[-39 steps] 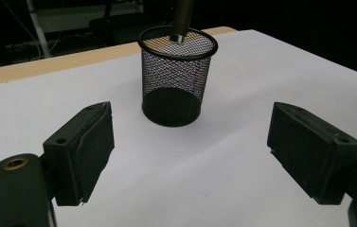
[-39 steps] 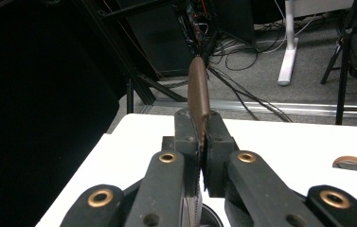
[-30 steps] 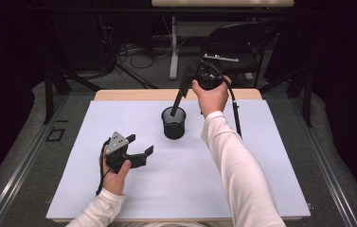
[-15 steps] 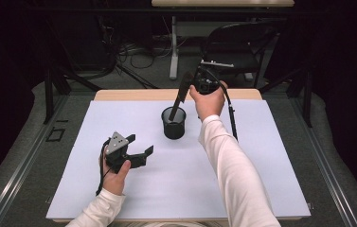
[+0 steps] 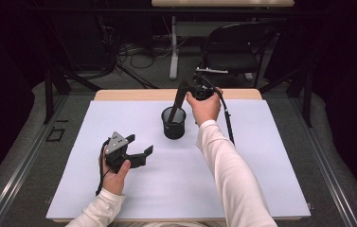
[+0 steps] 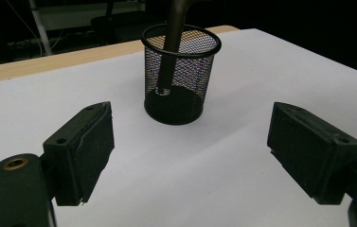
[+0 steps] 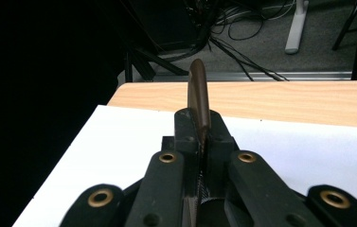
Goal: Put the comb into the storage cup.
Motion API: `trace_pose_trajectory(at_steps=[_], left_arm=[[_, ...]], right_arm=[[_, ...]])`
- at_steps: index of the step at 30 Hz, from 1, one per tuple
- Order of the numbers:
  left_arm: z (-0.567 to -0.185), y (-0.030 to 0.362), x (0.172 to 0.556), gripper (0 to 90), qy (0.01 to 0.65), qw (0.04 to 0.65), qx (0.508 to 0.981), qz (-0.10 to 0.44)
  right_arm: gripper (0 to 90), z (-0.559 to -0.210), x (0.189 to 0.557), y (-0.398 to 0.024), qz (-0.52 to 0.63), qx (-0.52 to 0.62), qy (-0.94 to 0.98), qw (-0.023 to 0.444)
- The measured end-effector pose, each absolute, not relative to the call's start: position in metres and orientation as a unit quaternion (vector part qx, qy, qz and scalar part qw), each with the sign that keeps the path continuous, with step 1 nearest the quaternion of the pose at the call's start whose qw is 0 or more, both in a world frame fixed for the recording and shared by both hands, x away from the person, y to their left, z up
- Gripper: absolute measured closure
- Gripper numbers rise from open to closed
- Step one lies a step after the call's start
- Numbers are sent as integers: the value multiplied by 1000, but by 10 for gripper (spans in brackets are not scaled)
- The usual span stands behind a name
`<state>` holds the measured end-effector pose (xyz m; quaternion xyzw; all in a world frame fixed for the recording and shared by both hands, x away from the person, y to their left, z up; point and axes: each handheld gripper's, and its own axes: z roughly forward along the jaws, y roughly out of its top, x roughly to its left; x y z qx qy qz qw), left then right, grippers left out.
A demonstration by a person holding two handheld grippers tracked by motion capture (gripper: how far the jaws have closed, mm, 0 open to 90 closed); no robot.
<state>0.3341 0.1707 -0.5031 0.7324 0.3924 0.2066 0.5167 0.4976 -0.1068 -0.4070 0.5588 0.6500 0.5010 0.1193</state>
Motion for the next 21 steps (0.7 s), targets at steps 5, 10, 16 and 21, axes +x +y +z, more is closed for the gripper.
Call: trace_pose_trajectory(at_steps=[5, 10, 16, 21], left_arm=[[-503, 171, 334, 160, 392, 516, 732, 208], [-504, 171, 334, 160, 394, 517, 732, 206], [-504, 172, 334, 160, 394, 516, 732, 206], [-504, 172, 334, 160, 397, 515, 731, 207]], right_arm=[[876, -414, 498, -106, 497, 562, 651, 112], [876, -420, 498, -106, 494, 566, 652, 106], [876, -425, 498, -105, 495, 566, 652, 102], [876, -426, 499, -107, 496, 569, 648, 99]])
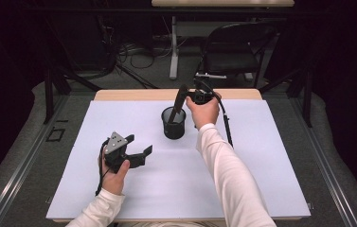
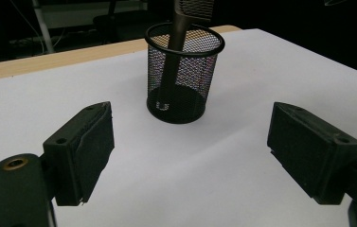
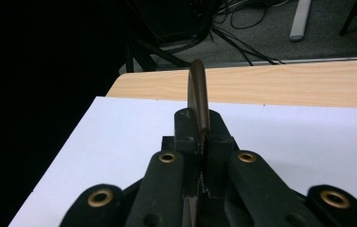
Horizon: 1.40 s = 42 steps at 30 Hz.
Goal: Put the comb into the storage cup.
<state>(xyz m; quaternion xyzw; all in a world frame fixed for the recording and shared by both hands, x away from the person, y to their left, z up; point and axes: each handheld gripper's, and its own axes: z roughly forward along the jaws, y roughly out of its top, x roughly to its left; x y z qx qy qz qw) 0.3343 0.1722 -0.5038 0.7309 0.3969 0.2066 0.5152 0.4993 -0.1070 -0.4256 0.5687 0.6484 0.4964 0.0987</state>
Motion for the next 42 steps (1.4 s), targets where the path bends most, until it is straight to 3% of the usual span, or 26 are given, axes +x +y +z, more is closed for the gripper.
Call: trace_pose_trajectory(at_steps=[20, 42], left_arm=[[-505, 172, 335, 160, 399, 515, 731, 204], [-505, 172, 335, 160, 399, 515, 731, 203]], right_arm=[[874, -436, 507, -130, 507, 589, 627, 57], [871, -442, 509, -140, 507, 604, 612, 51]])
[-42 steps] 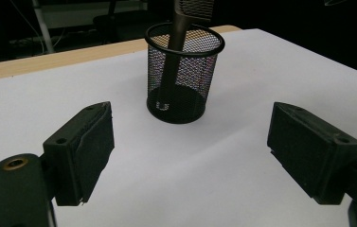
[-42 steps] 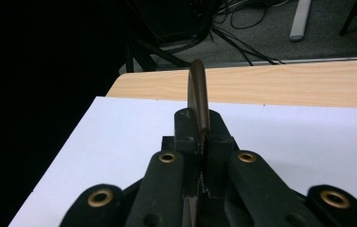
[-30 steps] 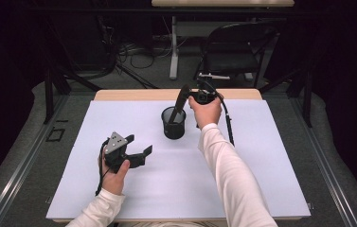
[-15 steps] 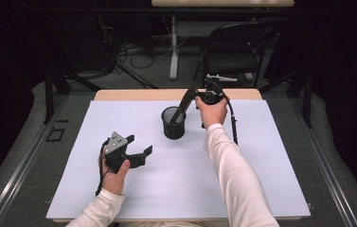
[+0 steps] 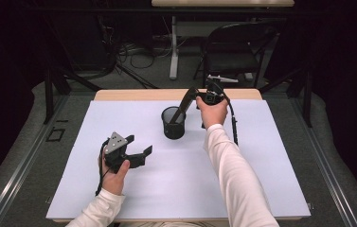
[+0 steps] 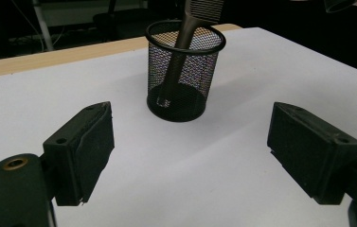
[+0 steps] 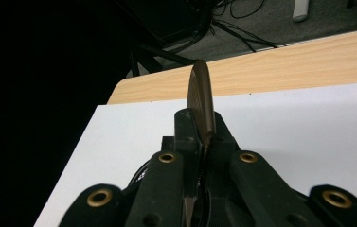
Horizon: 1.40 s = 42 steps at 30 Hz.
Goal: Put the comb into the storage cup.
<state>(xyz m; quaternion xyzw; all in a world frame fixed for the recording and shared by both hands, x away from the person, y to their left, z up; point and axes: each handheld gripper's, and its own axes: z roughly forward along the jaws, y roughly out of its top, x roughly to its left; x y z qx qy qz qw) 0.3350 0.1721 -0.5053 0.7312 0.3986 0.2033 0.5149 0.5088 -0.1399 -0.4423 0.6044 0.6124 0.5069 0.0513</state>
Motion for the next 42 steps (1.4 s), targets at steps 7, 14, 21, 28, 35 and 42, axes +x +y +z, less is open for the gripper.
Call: trace_pose_trajectory(at_steps=[7, 14, 21, 28, 35, 42], left_arm=[[-506, 173, 336, 160, 401, 516, 729, 203], [-506, 173, 336, 160, 401, 515, 730, 205], [-507, 173, 338, 160, 402, 512, 731, 204], [-506, 173, 338, 160, 403, 512, 730, 206], [-506, 173, 338, 160, 400, 514, 730, 206], [-505, 172, 339, 160, 400, 514, 730, 205]], right_arm=[[801, -443, 509, -143, 512, 604, 609, 48], [730, -444, 507, -144, 512, 604, 609, 52], [647, -444, 507, -146, 514, 602, 608, 59], [547, -441, 505, -148, 516, 603, 604, 75], [444, -441, 505, -152, 514, 597, 608, 98], [392, -439, 502, -157, 507, 583, 625, 116]])
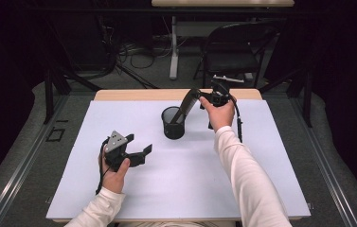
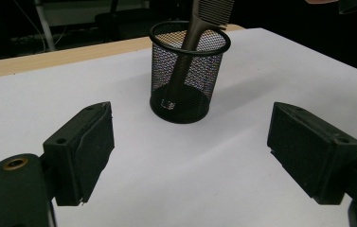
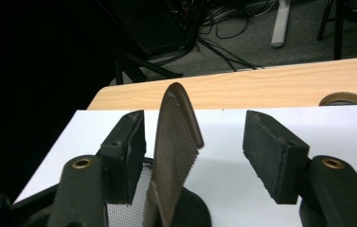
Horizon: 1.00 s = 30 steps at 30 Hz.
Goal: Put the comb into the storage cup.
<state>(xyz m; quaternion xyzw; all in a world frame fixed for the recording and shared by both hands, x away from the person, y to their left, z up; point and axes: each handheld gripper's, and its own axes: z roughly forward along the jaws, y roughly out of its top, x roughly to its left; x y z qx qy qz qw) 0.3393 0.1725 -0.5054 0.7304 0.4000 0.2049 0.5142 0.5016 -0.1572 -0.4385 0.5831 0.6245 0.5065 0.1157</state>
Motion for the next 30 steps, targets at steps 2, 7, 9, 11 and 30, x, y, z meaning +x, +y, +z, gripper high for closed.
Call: trace_pose_trajectory(at_steps=[2, 7, 9, 11, 30], left_arm=[[-505, 172, 339, 160, 399, 515, 731, 205], [-506, 171, 340, 160, 400, 515, 730, 205], [-506, 171, 340, 160, 401, 513, 731, 204], [-506, 172, 340, 160, 401, 515, 730, 204], [-505, 172, 340, 160, 401, 516, 729, 204]], right_arm=[[386, -438, 500, -159, 506, 581, 626, 118], [357, -437, 499, -161, 498, 572, 640, 125], [363, -436, 498, -163, 493, 576, 641, 121], [367, -436, 498, -165, 495, 574, 643, 113], [348, -428, 496, -182, 529, 569, 621, 102]])
